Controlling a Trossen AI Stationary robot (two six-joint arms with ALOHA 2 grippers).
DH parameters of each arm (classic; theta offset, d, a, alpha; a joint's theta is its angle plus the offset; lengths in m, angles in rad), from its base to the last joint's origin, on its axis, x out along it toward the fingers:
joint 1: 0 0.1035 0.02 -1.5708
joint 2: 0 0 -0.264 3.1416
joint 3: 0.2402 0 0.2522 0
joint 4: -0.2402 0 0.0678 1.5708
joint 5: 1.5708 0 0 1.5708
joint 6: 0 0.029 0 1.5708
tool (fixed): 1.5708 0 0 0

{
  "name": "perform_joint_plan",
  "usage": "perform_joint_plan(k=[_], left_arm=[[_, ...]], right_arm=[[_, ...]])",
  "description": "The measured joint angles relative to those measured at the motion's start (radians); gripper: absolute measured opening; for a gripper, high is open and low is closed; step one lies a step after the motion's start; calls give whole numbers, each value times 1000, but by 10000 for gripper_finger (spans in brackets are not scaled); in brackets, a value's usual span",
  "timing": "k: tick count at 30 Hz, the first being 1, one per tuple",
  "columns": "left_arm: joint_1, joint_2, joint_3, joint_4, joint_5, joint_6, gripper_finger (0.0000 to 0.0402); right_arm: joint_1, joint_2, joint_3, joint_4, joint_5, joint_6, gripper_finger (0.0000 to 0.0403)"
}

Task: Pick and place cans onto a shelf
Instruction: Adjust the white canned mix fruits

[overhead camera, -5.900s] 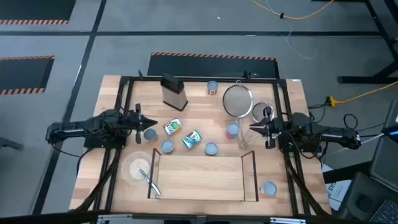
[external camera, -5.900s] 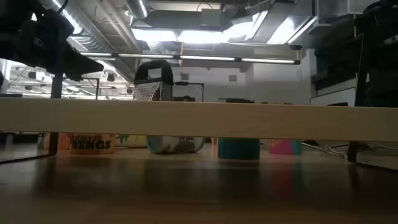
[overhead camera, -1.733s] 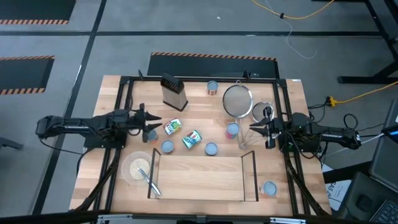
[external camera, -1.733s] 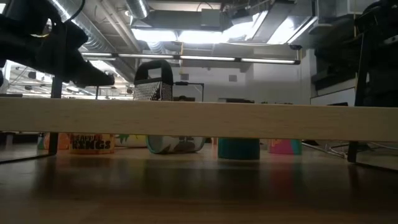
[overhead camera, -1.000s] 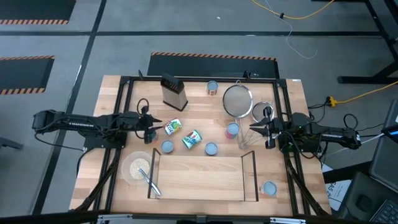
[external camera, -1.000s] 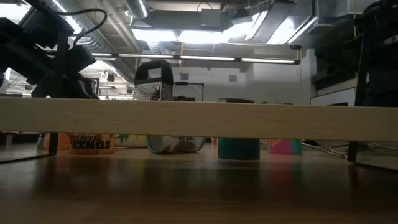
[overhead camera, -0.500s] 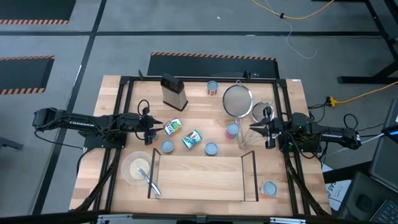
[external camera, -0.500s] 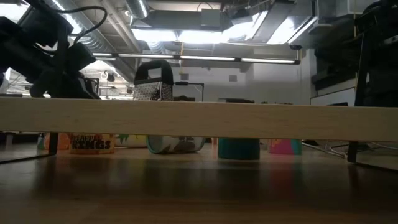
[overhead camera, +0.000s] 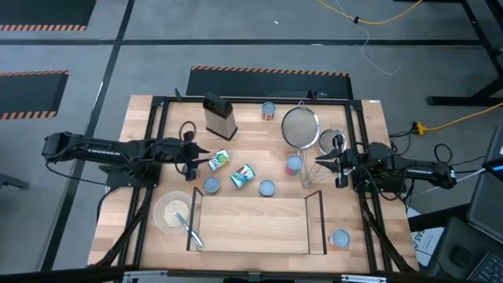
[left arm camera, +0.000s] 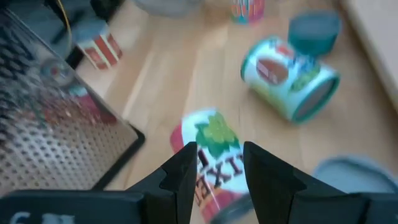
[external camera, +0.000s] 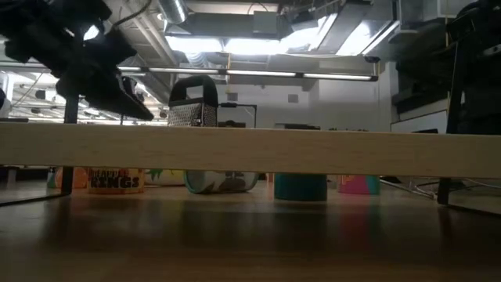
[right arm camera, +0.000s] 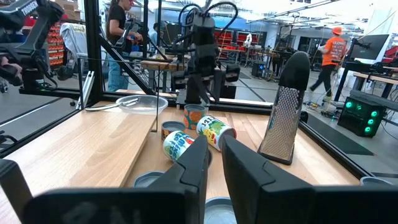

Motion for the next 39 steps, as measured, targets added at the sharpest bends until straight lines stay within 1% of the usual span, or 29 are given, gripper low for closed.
perform_joint_plan(k=[5,7,15,22,29,35,39], left_arm=[[0,100,65,-161,0,0,124],[0,135,71,-178,0,0,124],[0,209,75,-175,-87,0,124],[0,243,75,-172,-73,-1,124],[0,282,75,-105,-78,0,124],[0,302,75,-101,-81,0,123],[0,303,75,-92,-101,-1,110]], right_arm=[[0,0,0,0,0,0,55],[0,0,0,0,0,0,55],[0,0,0,0,0,0,55],[0,0,0,0,0,0,55],[0,0,0,0,0,0,55],[0,0,0,0,0,0,55],[0,0,0,0,0,0,55]])
